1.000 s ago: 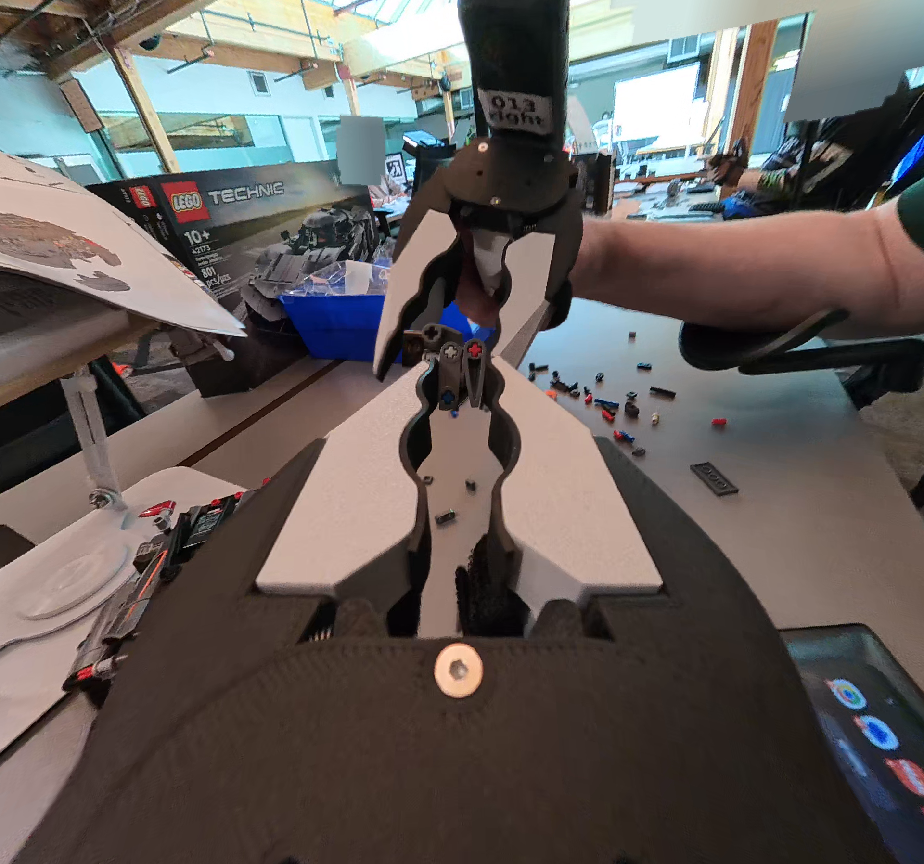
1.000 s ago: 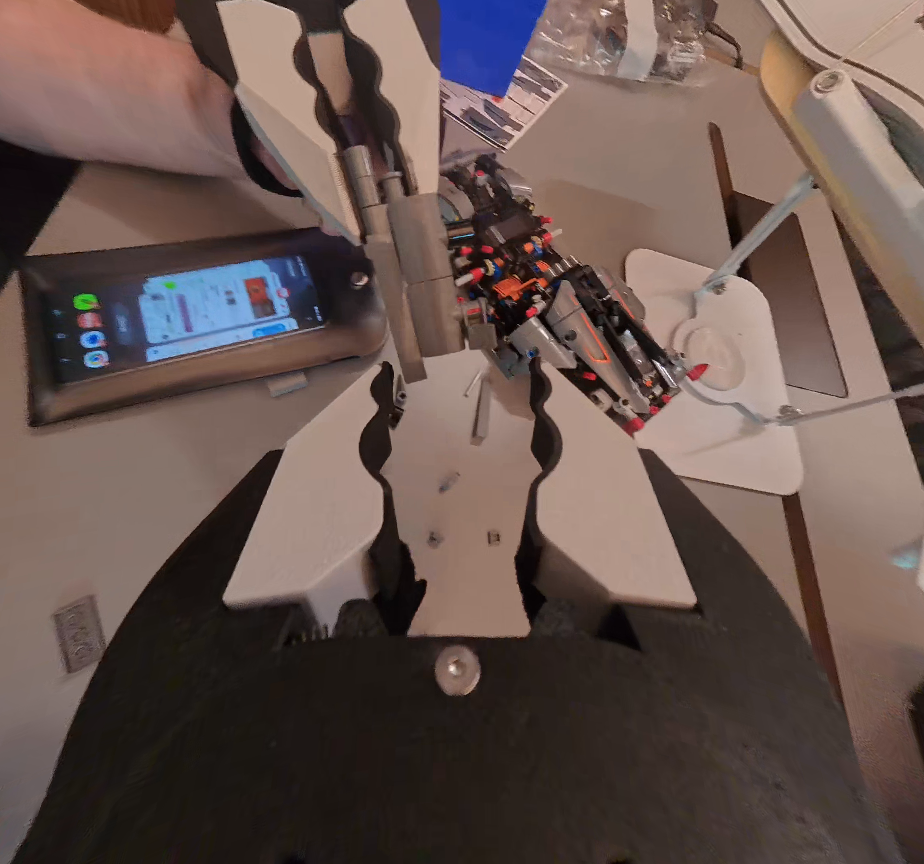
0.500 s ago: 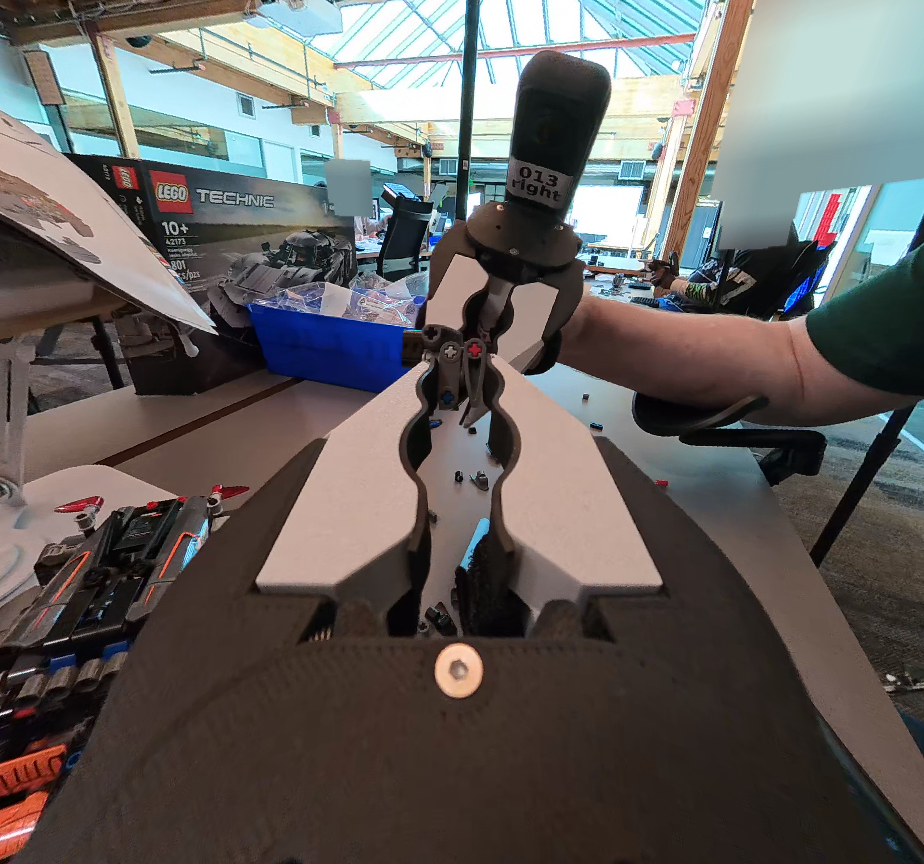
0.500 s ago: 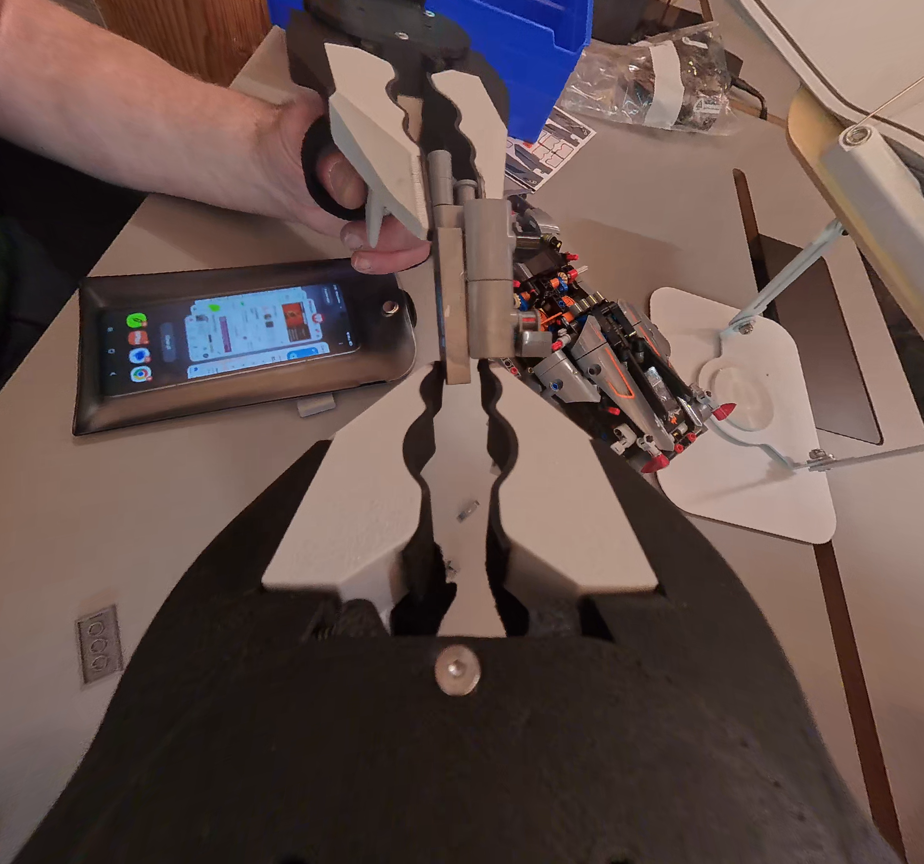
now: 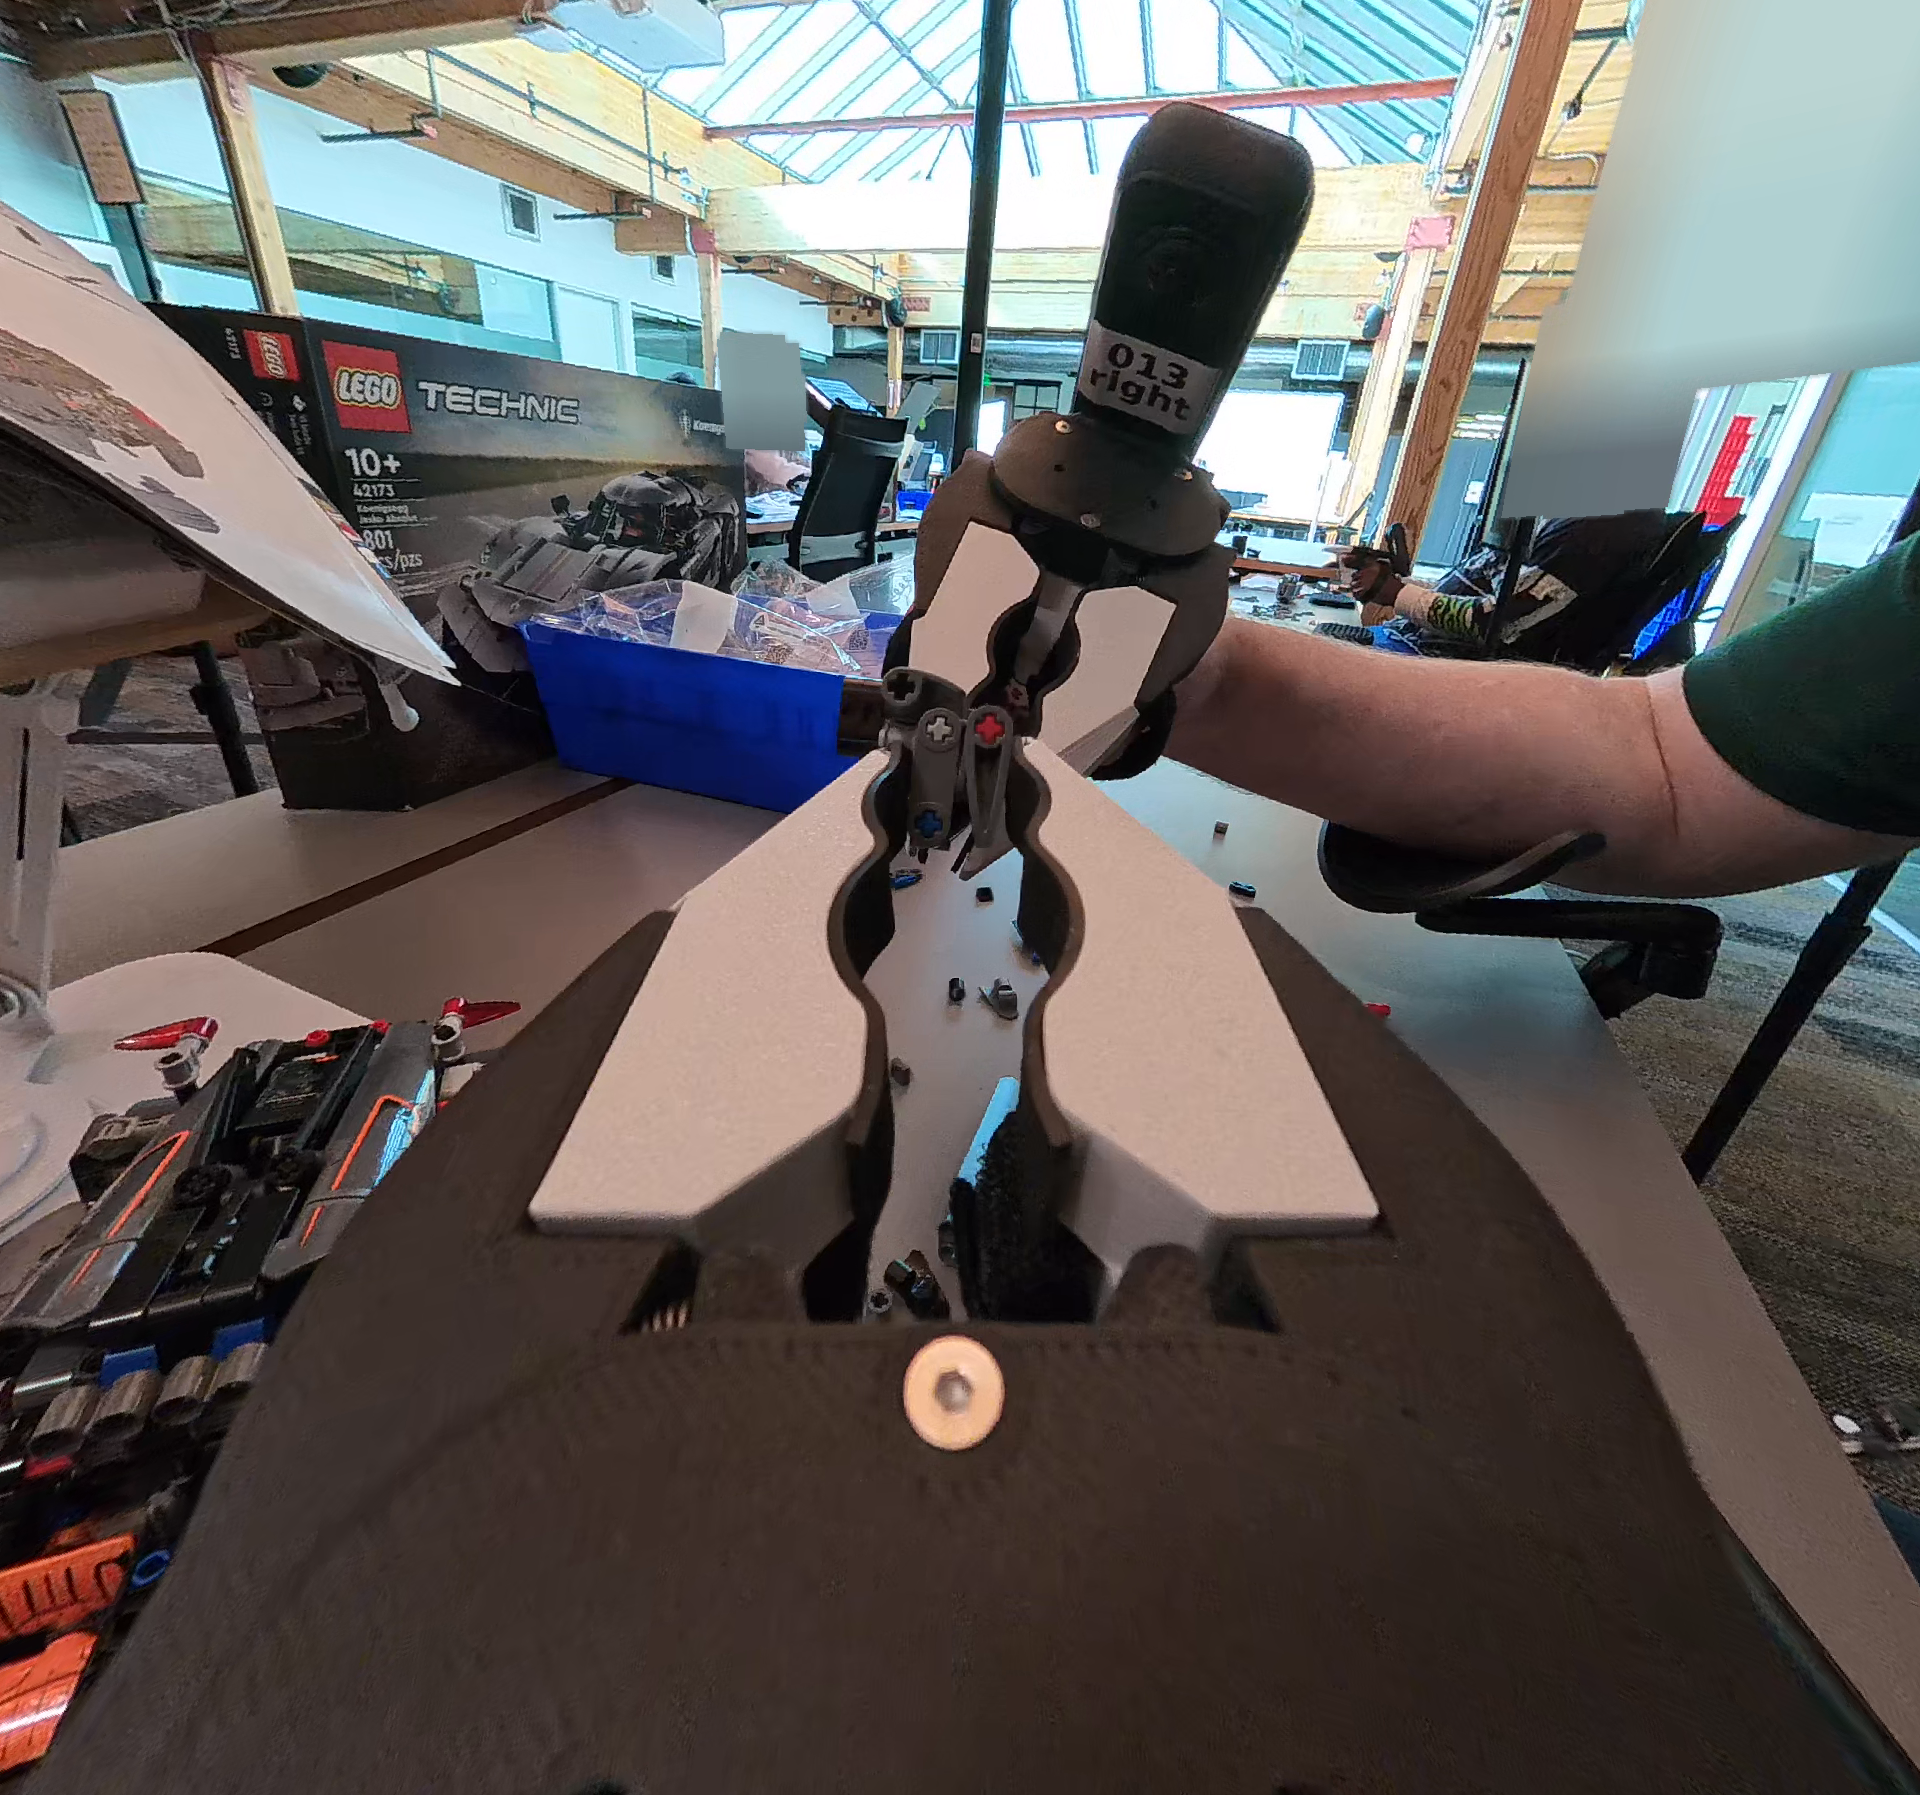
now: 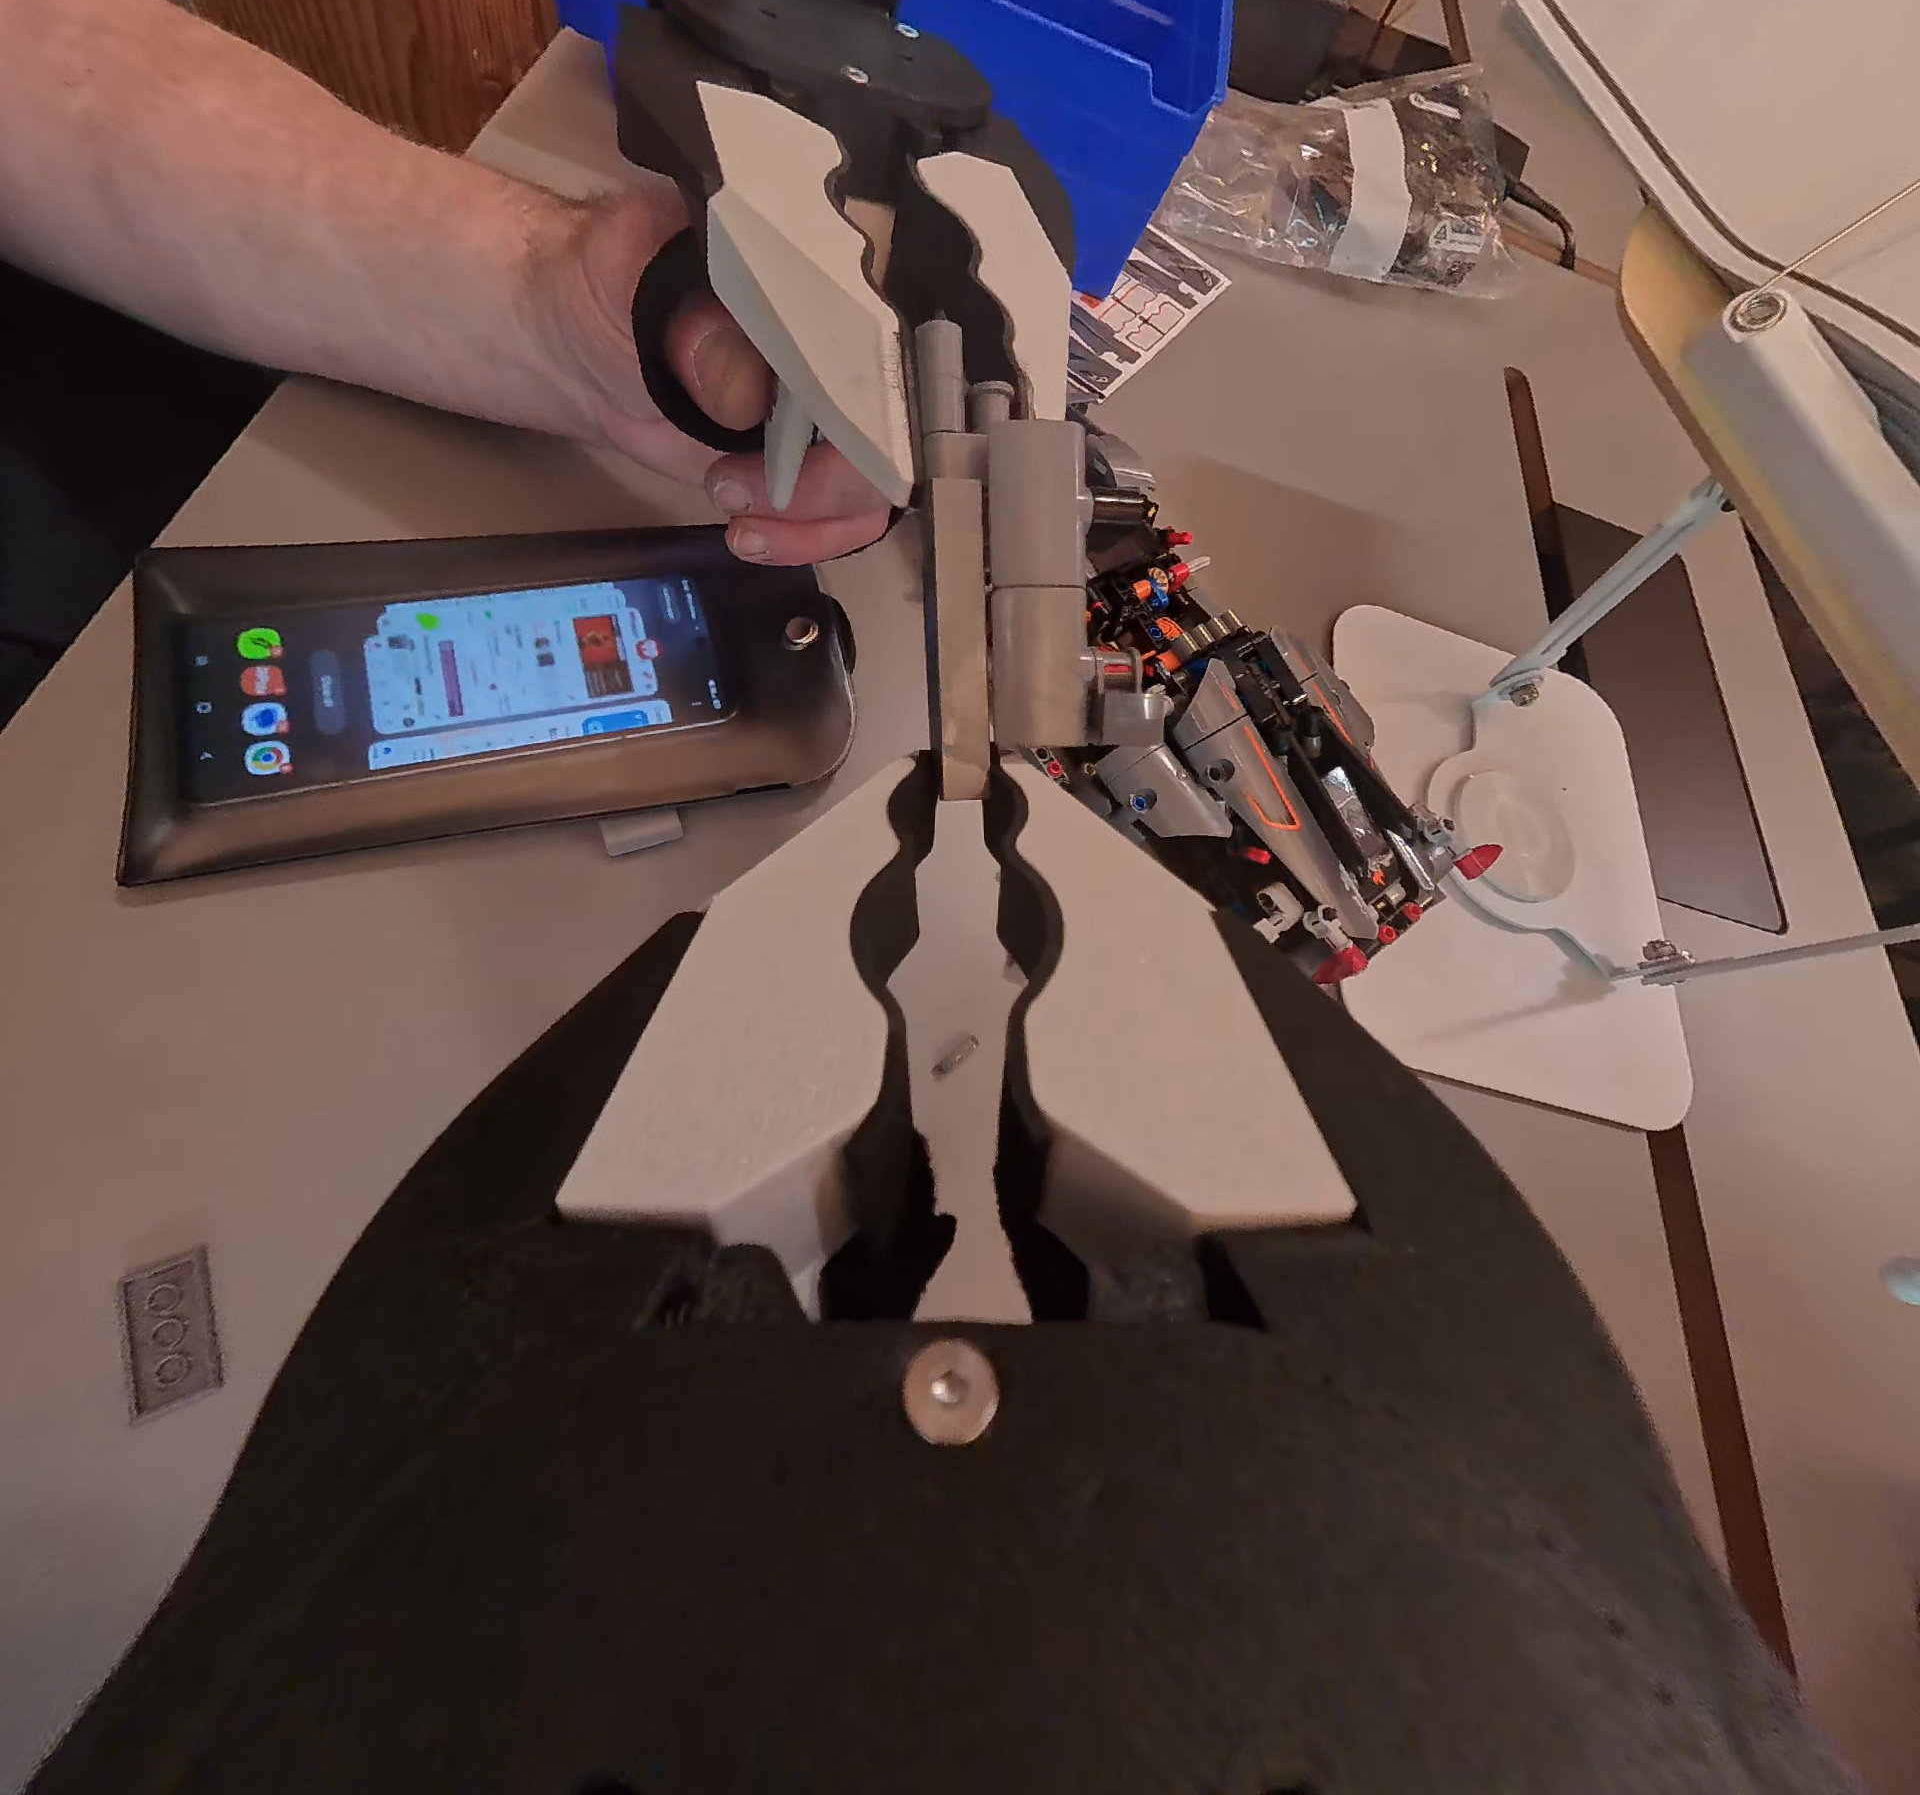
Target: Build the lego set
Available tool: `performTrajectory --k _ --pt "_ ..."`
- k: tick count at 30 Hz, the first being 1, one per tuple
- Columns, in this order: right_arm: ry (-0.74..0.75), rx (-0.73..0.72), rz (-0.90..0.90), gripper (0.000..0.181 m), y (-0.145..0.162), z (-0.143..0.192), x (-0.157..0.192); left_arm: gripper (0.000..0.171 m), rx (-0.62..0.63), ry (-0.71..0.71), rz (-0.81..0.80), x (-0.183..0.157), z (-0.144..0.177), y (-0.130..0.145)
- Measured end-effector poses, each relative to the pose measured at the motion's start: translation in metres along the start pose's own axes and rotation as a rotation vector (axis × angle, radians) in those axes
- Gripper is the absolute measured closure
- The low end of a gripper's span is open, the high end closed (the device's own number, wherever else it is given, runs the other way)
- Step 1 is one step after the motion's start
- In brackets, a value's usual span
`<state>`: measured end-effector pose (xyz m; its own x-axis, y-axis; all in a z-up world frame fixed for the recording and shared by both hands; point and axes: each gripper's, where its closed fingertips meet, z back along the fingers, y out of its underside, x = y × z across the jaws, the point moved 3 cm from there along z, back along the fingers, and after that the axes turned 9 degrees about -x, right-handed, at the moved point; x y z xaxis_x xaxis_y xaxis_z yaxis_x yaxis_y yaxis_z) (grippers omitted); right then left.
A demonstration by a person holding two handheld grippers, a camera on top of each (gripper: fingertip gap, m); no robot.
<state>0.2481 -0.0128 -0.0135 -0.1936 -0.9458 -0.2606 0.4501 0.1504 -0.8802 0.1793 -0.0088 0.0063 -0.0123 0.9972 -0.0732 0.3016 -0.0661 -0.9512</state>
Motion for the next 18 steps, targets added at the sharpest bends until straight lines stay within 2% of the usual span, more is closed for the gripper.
performTrajectory --k 18 --pt "0.123 0.065 0.144 0.177 0.0019 -0.0002 -0.0085 0.148 0.01 -0.046 0.017 0.007 0.0002 0.0021"
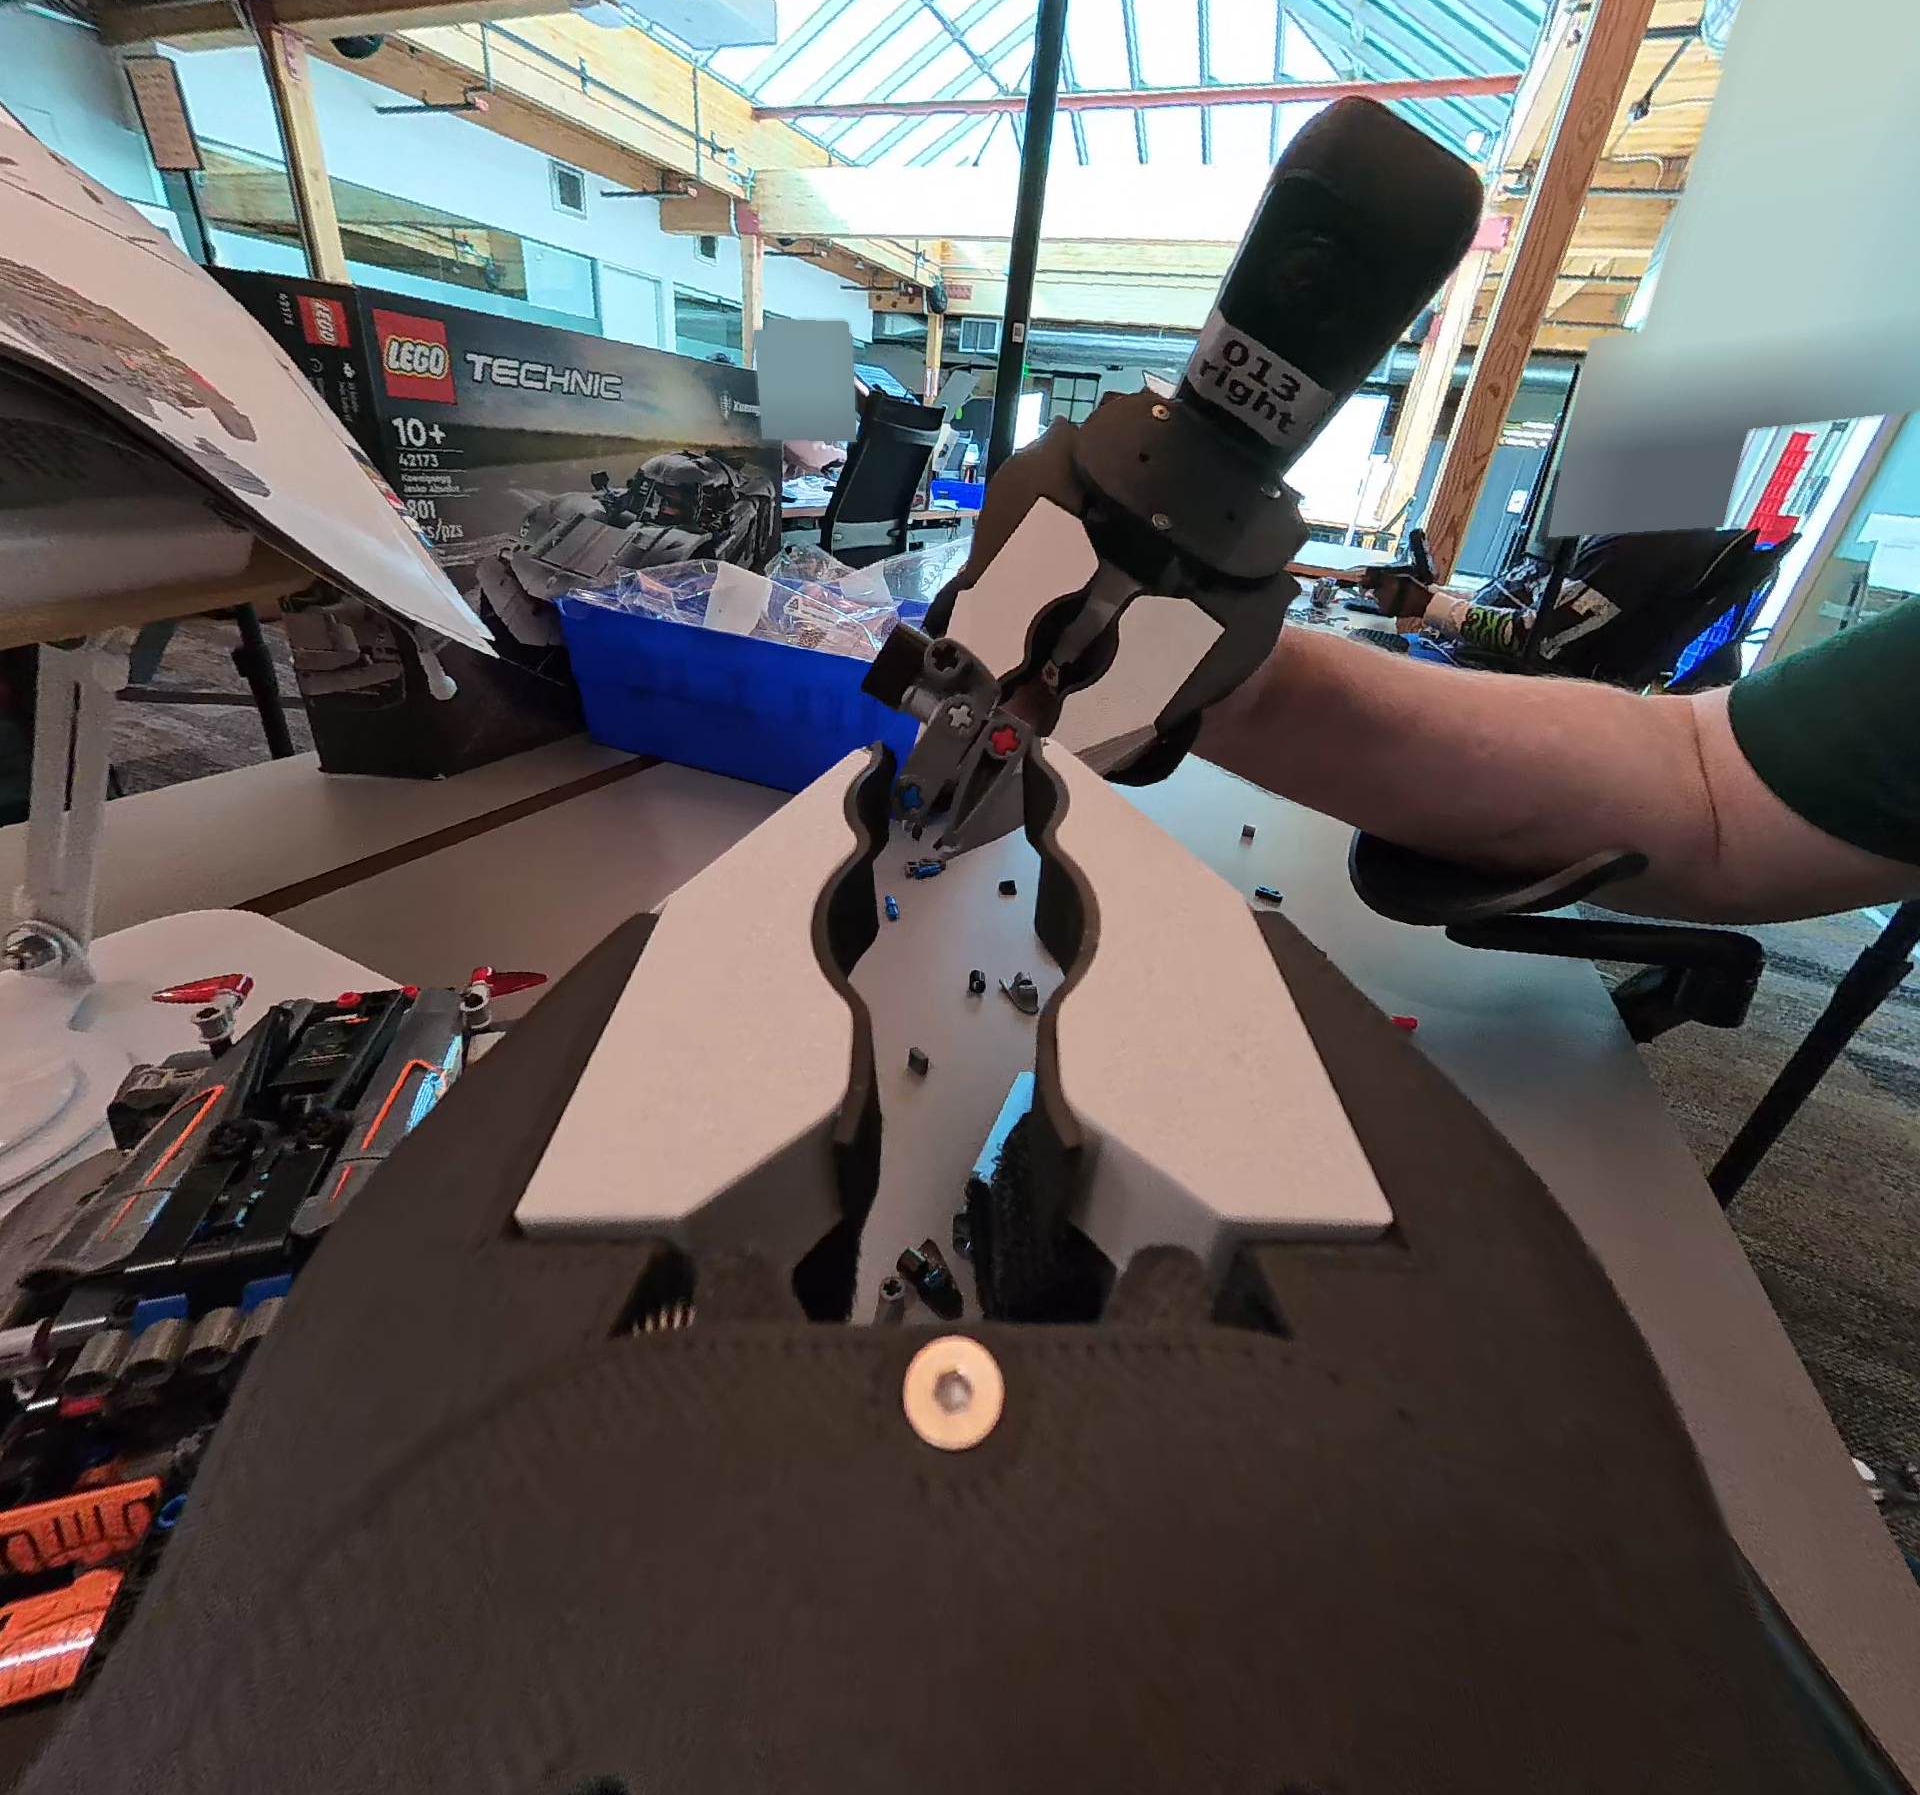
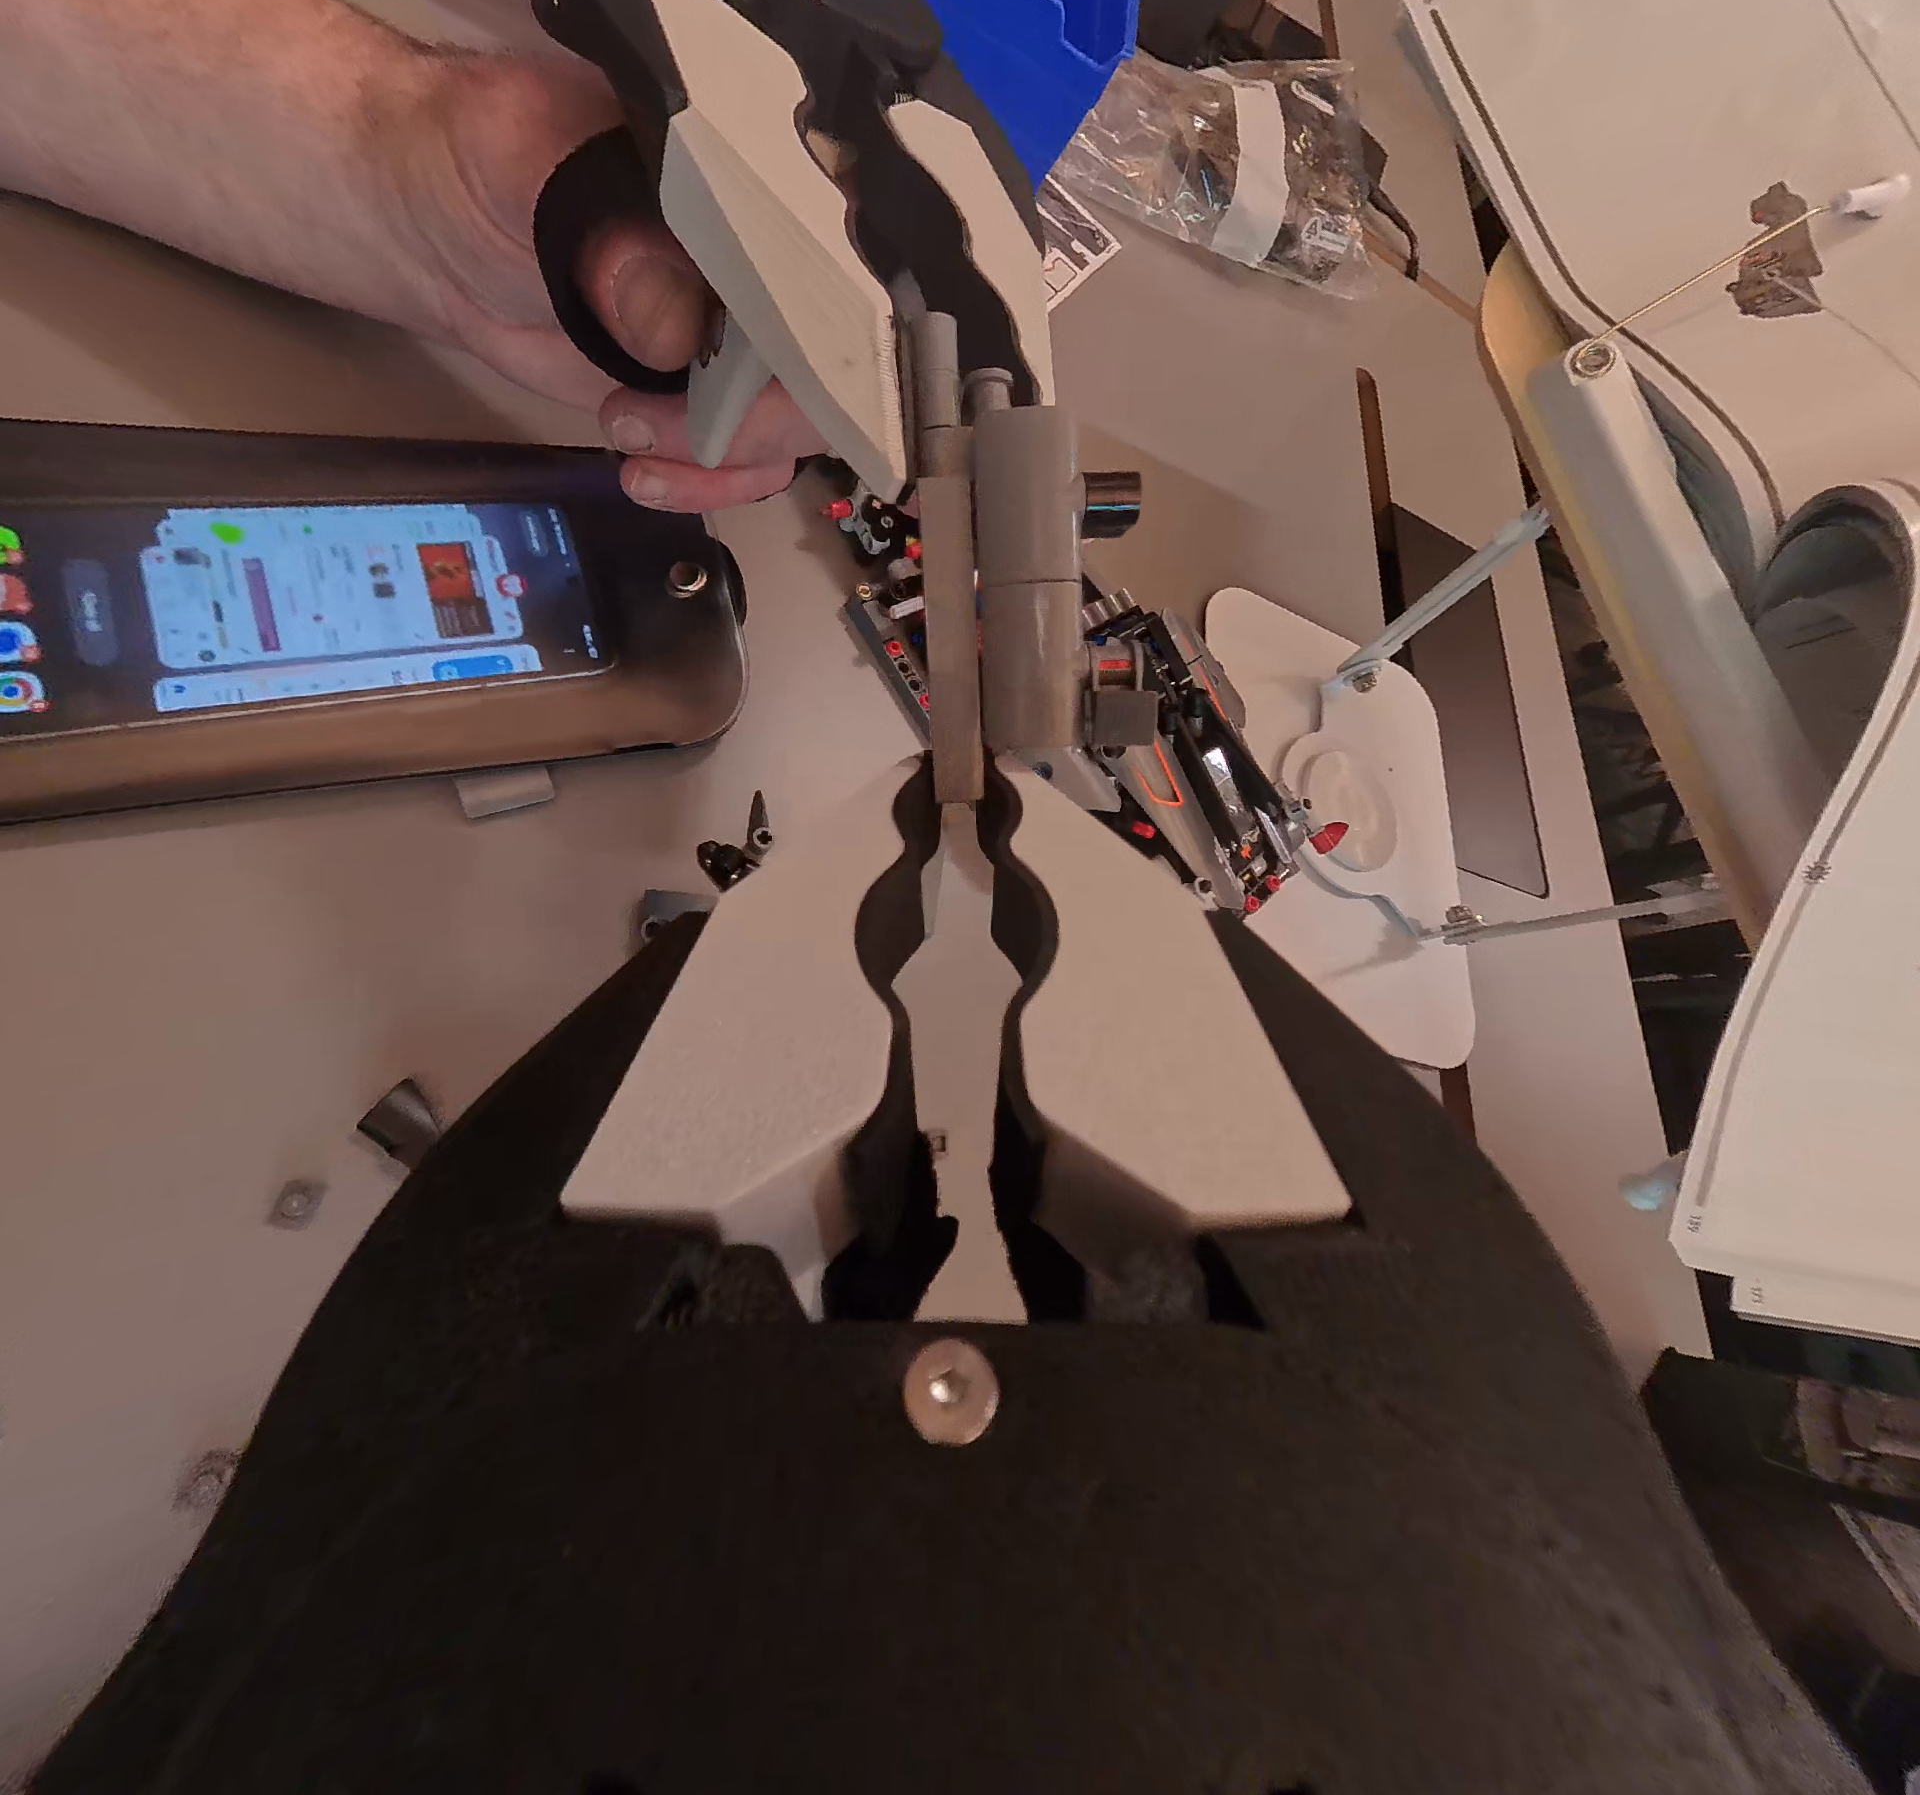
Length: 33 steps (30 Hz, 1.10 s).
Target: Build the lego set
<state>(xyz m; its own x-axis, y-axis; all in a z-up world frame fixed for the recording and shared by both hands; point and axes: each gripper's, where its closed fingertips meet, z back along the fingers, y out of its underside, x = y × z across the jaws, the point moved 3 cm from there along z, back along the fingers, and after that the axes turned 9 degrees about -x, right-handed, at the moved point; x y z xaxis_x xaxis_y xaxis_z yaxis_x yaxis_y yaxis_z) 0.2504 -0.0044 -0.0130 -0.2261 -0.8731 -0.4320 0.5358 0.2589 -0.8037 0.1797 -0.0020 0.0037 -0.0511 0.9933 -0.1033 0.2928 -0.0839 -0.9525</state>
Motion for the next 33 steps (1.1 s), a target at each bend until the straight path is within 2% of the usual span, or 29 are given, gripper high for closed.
performTrajectory --k 6,26,33 --pt "0.027 0.017 0.039 0.177 0.0012 -0.0005 -0.0016 0.144 -0.011 0.02 0.061 -0.0011 0.0005 -0.002" --pt "0.042 0.04 0.058 0.177 0.0036 -0.002 -0.0016 0.147 0.018 0.005 0.014 0.0005 0.0017 0.0003" --pt "0.111 0.082 0.13 0.177 0.0059 -0.0019 -0.0071 0.139 0.02 -0.012 0.035 0.0037 0.0019 0.0004"
